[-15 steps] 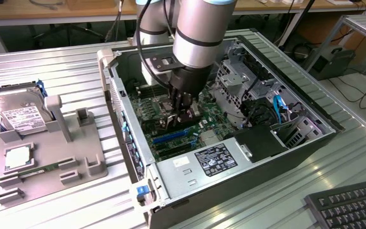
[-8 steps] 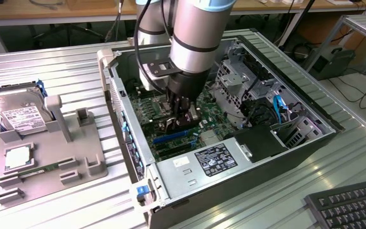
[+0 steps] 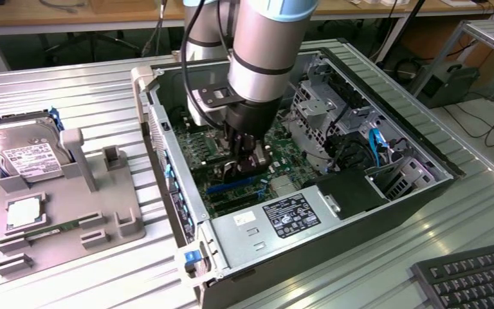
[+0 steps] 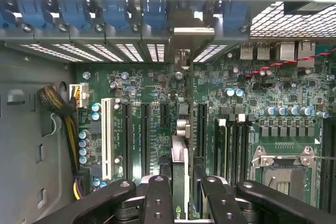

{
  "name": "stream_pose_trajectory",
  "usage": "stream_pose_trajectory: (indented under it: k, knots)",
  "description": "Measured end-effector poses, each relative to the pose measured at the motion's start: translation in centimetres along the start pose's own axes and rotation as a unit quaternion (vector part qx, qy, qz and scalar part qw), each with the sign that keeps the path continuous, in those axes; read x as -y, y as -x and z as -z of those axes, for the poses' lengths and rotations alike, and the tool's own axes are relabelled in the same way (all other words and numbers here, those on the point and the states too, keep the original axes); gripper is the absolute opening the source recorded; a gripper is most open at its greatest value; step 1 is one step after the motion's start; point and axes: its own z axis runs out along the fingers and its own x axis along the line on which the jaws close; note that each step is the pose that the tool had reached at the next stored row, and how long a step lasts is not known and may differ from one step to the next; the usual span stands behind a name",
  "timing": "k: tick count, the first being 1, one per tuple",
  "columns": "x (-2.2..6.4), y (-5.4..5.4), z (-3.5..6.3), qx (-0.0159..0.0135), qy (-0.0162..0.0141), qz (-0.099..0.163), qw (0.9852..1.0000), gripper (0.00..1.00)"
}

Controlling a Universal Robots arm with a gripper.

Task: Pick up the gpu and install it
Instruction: 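Insert the gpu into the slot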

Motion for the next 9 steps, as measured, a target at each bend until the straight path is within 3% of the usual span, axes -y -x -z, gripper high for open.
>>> stream_pose_trajectory:
  k: [9]
  knots:
    - [0.02, -0.07, -0.71, 0.0041, 0.0, 0.0, 1.0, 0.26]
